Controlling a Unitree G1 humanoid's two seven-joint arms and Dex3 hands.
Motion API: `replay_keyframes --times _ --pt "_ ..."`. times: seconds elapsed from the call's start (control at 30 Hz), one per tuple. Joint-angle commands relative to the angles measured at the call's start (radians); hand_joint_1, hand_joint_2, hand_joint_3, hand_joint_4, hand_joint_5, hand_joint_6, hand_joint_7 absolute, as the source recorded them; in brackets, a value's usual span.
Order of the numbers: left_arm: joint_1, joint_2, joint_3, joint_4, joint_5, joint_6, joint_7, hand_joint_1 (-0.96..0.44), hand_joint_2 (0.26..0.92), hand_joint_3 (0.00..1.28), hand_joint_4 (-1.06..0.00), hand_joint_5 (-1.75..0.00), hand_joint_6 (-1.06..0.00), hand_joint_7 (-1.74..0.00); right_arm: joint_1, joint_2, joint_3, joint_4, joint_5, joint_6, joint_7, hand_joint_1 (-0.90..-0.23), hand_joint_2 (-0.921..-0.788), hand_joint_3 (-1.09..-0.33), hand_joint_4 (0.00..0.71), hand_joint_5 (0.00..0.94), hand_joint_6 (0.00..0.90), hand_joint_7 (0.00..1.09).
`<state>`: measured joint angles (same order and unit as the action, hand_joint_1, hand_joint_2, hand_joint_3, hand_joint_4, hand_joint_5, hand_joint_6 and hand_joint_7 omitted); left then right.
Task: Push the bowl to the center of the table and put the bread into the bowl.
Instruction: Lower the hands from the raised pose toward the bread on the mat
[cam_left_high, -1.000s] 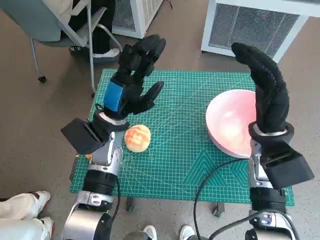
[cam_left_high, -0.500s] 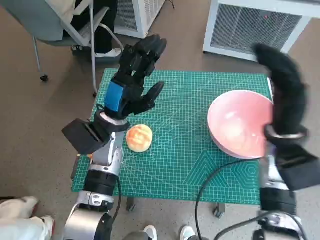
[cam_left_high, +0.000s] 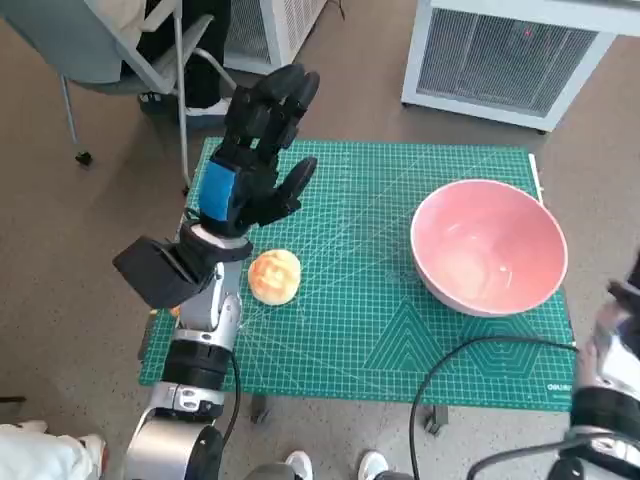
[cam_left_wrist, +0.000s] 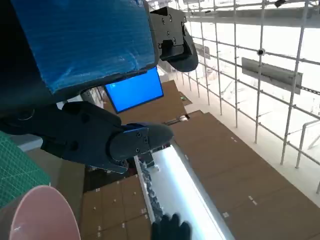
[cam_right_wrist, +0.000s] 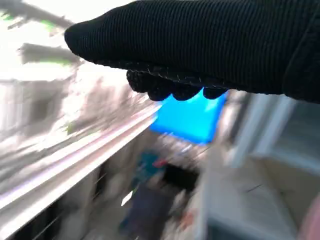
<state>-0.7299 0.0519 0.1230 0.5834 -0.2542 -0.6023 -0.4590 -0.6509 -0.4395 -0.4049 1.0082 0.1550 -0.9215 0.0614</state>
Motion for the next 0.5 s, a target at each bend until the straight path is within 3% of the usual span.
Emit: replay_keyframes --times 0.03,0.3,0.5 --pt "0.006 0.004 -0.001 -0.021 0.002 0.003 0.010 -0.31 0.920 0.50 -0.14 -0.19 0.00 -0.73 -0.013 -0.030 -0.011 0.122 -0.006 0.051 -0.040 -0.552 -0.921 -0.796 0.233 0.002 0.112 0.39" --pt "0.008 0.009 -0.004 -0.030 0.006 0.011 0.018 -0.30 0.920 0.50 -0.14 -0.20 0.00 -0.73 -0.038 -0.040 -0.011 0.237 -0.003 0.146 -0.059 -0.546 -0.921 -0.803 0.247 0.001 0.164 0.25" --pt "0.015 0.016 -0.005 -0.053 -0.001 0.027 0.015 -0.30 0.919 0.51 -0.13 -0.20 0.00 -0.73 -0.045 -0.023 -0.024 0.290 0.015 0.264 -0.044 -0.546 -0.921 -0.795 0.262 0.002 0.204 0.19"
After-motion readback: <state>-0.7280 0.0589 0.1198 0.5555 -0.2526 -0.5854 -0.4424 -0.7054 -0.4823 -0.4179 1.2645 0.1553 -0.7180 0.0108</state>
